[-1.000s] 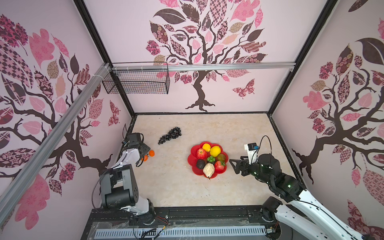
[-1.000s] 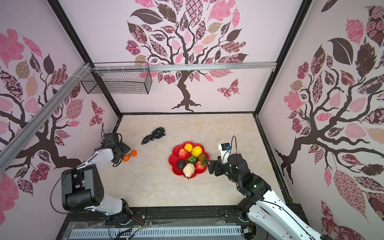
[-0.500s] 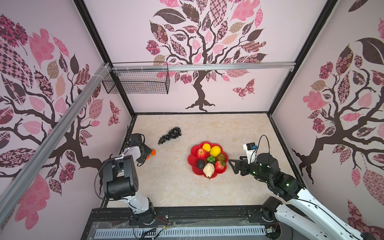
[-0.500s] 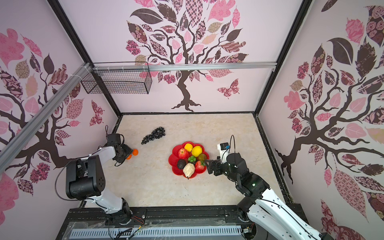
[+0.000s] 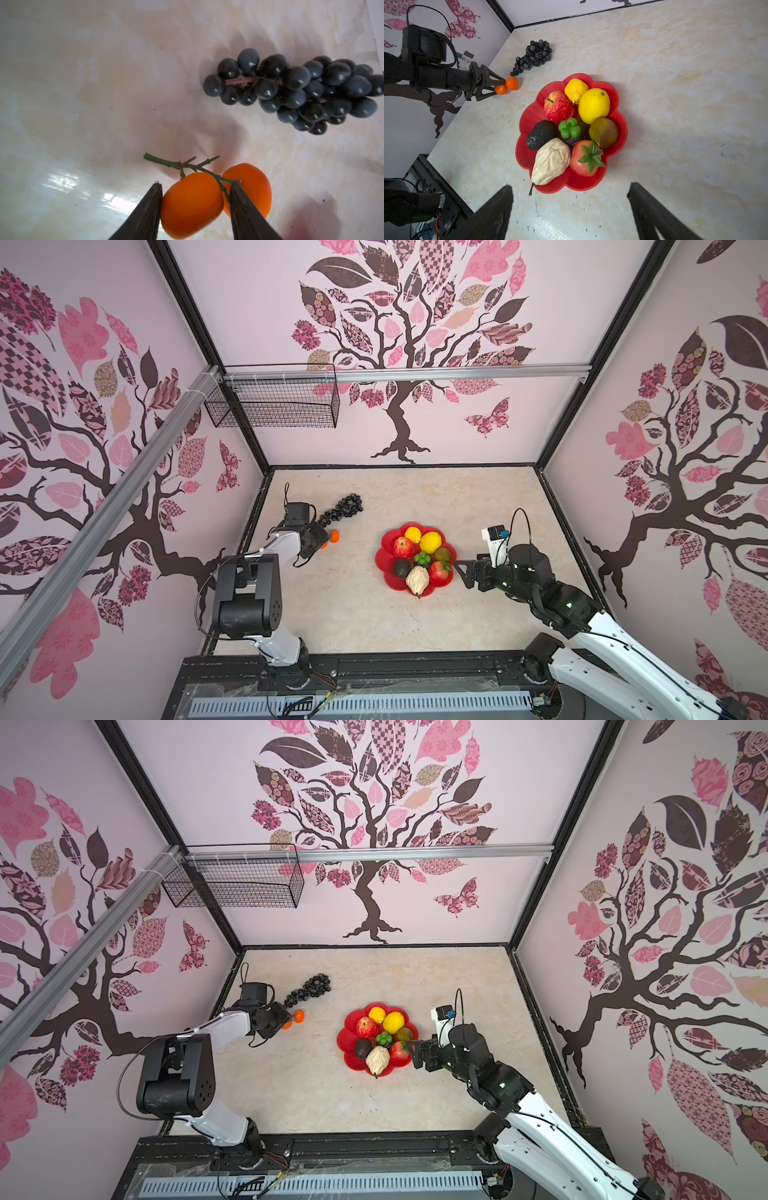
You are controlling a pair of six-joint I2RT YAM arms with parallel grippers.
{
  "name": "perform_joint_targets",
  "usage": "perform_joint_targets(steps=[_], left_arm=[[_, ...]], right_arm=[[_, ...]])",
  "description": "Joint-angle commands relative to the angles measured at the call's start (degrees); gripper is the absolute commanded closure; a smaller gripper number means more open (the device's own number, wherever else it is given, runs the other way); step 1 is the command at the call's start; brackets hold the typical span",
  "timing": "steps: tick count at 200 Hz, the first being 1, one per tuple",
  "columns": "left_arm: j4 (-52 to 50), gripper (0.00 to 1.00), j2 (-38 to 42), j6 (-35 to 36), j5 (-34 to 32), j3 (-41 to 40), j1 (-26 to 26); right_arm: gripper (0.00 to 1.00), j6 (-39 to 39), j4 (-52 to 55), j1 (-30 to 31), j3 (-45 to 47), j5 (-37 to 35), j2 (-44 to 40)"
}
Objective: Arrange fruit in a fruit bowl
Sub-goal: Pick up the fruits from the middle-left of the table.
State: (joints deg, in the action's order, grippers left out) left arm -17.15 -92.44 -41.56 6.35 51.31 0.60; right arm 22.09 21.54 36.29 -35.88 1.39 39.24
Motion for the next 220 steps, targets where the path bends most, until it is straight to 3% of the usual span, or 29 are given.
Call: perform_joint_targets(steps=[1,93,122,158,185,220], left_arm=[[0.82,0.46,2.17,-0.9,0.08,-1.94,-2.48],[0.03,0.47,10.65,1.76,-5.58,-3.81,-14.61],[1.68,0.47,17.76,7.44,-9.26,-5.08,-21.81],[8.39,0.46,25.11,18.57,-11.67,-7.57,-34.36],[16.43,0.47,27.98,25.45,-9.6,-11.09,-41.27],[22.99,0.49,26.79,28.54,0.3,-13.14,-42.37]], right_arm=[[0.1,0.15,-0.45,-0.08,-0.16,0.49,0.37],[0.09,0.53,-0.18,-0.06,-0.59,0.82,1.26],[0.09,1.41,-0.24,-0.08,-0.86,2.01,2.34],[0.1,1.66,-0.71,-0.07,-2.28,3.91,4.43],[0.1,1.92,-0.43,-0.08,-4.55,5.83,6.37],[0.11,1.8,2.23,-0.08,-8.23,6.63,8.41]])
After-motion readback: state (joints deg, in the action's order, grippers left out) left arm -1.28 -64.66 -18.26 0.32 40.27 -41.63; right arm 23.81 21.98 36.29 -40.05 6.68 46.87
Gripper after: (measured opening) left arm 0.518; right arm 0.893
